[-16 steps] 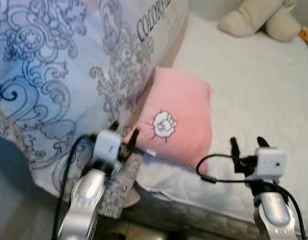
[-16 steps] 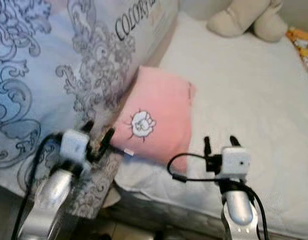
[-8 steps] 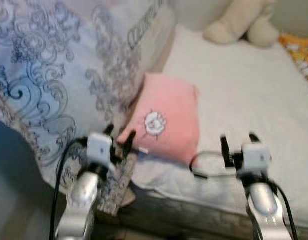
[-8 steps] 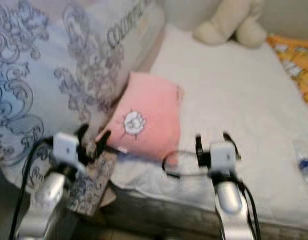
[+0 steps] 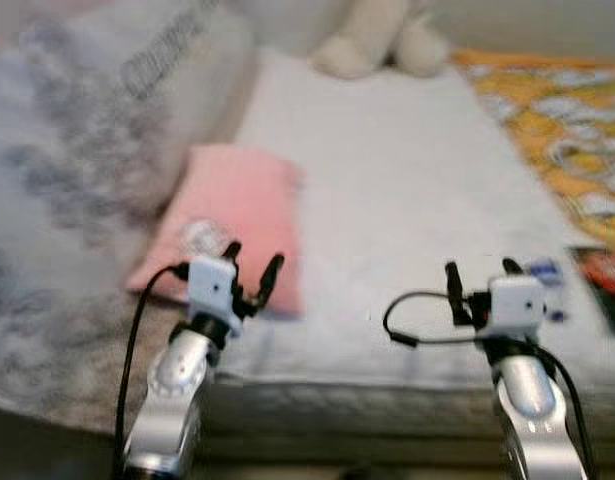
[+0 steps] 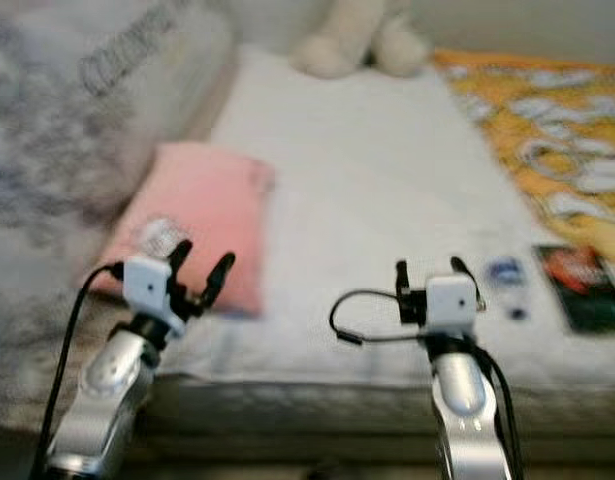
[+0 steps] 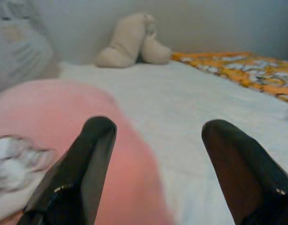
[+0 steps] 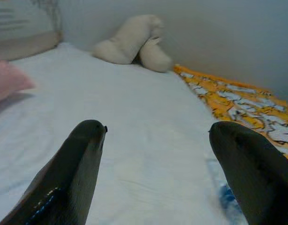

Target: Clean up the room

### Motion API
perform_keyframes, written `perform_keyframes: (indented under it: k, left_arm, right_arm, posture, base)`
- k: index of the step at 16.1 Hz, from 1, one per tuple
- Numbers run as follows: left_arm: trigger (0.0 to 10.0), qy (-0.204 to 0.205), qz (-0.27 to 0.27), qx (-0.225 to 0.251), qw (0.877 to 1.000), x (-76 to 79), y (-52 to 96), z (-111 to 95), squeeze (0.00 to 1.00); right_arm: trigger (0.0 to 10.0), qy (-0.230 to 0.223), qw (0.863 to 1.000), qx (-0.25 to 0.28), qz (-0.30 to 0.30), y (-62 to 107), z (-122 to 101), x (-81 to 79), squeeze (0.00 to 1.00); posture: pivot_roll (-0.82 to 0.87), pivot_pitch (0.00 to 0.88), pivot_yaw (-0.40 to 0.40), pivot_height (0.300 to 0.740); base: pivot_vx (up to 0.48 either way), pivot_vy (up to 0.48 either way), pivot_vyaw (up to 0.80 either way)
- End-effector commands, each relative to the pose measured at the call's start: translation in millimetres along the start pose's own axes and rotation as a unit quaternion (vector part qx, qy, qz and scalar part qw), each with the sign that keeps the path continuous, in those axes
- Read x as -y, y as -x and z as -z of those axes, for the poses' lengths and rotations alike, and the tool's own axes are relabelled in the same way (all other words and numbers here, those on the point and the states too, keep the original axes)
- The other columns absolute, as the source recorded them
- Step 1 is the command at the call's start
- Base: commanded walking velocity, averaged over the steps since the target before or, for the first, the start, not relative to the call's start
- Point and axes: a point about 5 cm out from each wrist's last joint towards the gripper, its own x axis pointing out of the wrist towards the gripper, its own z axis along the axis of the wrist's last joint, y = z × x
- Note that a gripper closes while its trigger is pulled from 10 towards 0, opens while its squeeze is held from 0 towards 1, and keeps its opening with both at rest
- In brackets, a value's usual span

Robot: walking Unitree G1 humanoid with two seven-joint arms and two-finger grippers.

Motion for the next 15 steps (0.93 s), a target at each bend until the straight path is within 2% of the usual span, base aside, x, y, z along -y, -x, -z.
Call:
perform_keyframes:
  k: [1, 6, 9, 12, 15]
  left_arm:
    - [10.0, 0.002, -0.002, 0.001, 1.000, 0.1, -5.9, -1, 0.00]
    - [10.0, 0.018, -0.028, -0.002, 0.999, -4.6, -14.8, -2, 0.00]
    - [10.0, 0.033, -0.068, -0.028, 0.997, -13.8, -10.7, 8, 0.00]
    - [10.0, 0.029, -0.072, -0.031, 0.996, -13.3, -12.0, 7, 0.00]
    - [10.0, 0.022, -0.069, -0.033, 0.997, -13.0, -12.2, 7, 0.00]
  right_arm:
    - [10.0, 0.002, 1.000, -0.007, -0.008, -4.4, 1, -3.4, 0.00]
    - [10.0, -0.021, 0.999, -0.003, -0.031, -11.0, -3, -10.5, 0.00]
    - [10.0, -0.079, 0.995, -0.023, -0.050, -14.9, -2, -15.3, 0.00]
    - [10.0, -0.074, 0.994, -0.025, -0.073, -14.4, -3, -21.8, 0.00]
    - [10.0, -0.076, 0.994, -0.031, -0.075, -13.8, -2, -22.1, 0.00]
  posture:
    - [-0.10, 0.000, 0.007, 0.740]
    - [-0.10, 0.000, 0.004, 0.740]
    - [-0.09, 0.000, 0.002, 0.740]
    - [-0.09, 0.000, 0.005, 0.740]
    - [-0.09, 0.000, 0.009, 0.740]
  base:
    - [0.000, -0.431, -0.55]
    - [0.205, -0.408, -0.11]
    - [0.257, -0.401, 0.00]
    - [0.294, -0.377, 0.00]
    - [0.300, -0.371, 0.51]
